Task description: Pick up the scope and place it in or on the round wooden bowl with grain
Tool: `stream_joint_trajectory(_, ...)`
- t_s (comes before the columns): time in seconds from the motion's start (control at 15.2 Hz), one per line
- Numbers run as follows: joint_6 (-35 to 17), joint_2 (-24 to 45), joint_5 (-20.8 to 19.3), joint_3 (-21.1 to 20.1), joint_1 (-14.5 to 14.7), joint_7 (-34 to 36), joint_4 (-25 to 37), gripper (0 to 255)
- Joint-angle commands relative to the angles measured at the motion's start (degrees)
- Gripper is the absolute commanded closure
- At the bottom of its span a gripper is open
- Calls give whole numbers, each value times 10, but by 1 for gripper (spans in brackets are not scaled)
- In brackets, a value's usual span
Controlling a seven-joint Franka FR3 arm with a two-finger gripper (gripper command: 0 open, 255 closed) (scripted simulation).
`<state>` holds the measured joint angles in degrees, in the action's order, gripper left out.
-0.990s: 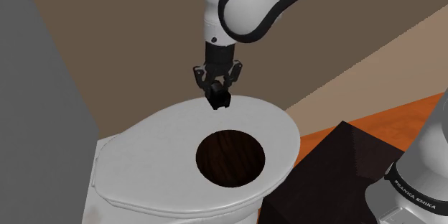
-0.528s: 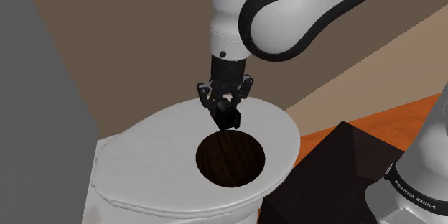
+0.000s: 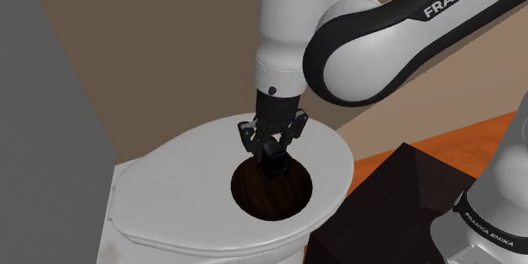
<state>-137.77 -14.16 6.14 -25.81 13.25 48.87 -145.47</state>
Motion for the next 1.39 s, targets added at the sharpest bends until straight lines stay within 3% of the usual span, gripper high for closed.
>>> stream_joint_trajectory(0.0, -19, 11, -4, -3, -2, 5, -8, 255)
stream_joint_trajectory(0.53, -92, 67, -36, -16, -13, 30, -29, 255)
stream_joint_trajectory(1.06, -92, 67, -36, -16, -12, 30, -29, 255)
stream_joint_trajectory(1.12, -92, 67, -36, -16, -12, 30, -29, 0)
stream_joint_trajectory(1.32, -92, 67, -36, -16, -12, 30, -29, 0)
